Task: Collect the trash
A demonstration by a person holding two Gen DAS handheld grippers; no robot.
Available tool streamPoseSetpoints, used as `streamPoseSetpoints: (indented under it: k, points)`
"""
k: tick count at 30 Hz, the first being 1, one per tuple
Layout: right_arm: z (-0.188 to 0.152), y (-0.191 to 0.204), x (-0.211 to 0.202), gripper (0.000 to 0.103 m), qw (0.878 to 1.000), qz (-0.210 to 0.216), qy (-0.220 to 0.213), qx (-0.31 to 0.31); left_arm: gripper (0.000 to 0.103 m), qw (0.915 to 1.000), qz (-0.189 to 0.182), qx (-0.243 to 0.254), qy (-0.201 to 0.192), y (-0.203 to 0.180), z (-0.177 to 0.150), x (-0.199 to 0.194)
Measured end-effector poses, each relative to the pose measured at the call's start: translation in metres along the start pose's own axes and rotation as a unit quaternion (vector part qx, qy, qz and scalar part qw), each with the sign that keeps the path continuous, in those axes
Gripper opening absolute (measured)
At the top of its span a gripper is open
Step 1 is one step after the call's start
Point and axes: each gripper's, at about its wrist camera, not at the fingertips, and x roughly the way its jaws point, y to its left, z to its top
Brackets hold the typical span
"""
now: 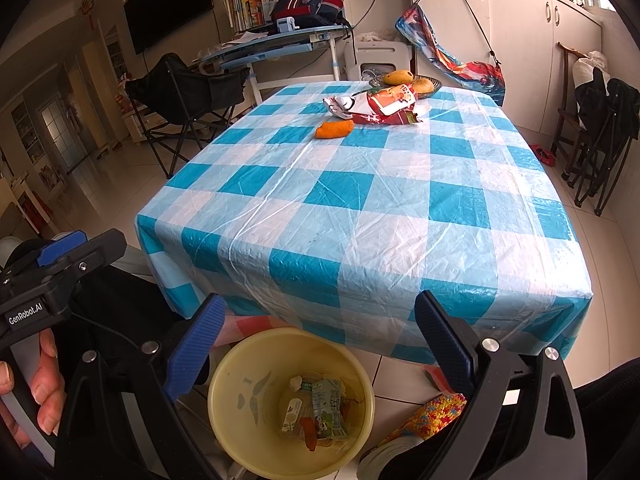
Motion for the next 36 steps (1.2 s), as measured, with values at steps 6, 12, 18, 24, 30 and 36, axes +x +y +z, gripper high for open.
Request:
streamPoseSetpoints:
  k: [6, 12, 18, 24, 30, 36]
  points:
    - [-0.0002, 0.0005, 0.0003, 0.092, 1.0, 0.0, 0.001, -0.001, 0.096, 1.0, 0.003, -0.002, 0.002, 0.0001, 0.0001, 0.0003]
    - [-0.001, 0.0008, 0.001, 0.092, 1.0, 0.0, 0.001, -0.001, 0.096, 1.0, 0.003, -0.002, 0.002, 0.0002, 0.0002, 0.0005]
    - [-0.0004, 0.0013, 0.0011, 0.092, 1.0, 0.0, 0.001, -0.001, 0.096, 1.0, 0.003, -0.003, 0.003, 0.0003, 0.0004, 0.0007]
    - [0.0, 0.0017, 0.0012, 0.092, 1.0, 0.0, 0.001, -0.002, 0.096, 1.0, 0.003, -0.003, 0.003, 0.0003, 0.0004, 0.0009]
    - [-0.0003, 0.0021, 0.0013, 0.092, 1.0, -0.001, 0.002, -0.002, 0.096, 1.0, 0.003, -0.003, 0.003, 0.0005, 0.0007, 0.0012]
    - [-0.0034, 0.0023, 0.0028, 0.092, 1.0, 0.0, 0.003, -0.004, 0.096, 1.0, 0.003, -0.003, 0.003, 0.0005, 0.0008, 0.0015]
